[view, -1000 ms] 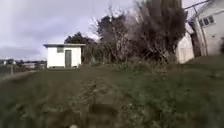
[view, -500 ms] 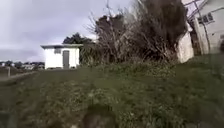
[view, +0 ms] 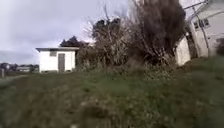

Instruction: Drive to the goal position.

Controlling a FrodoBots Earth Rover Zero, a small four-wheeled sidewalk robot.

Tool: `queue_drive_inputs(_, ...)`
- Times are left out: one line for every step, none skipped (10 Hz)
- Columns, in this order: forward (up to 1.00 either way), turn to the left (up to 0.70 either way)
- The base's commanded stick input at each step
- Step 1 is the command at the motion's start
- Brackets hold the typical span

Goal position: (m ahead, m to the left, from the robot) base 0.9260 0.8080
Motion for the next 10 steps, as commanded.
queue_drive_inputs(0.65,0.0)
queue_drive_inputs(0.65,0.0)
queue_drive_inputs(0.65,0.0)
queue_drive_inputs(0.65,0.0)
queue_drive_inputs(0.65,0.0)
queue_drive_inputs(0.65,0.0)
queue_drive_inputs(0.65,0.0)
queue_drive_inputs(0.65,0.0)
queue_drive_inputs(0.65,0.0)
queue_drive_inputs(0.65,0.0)
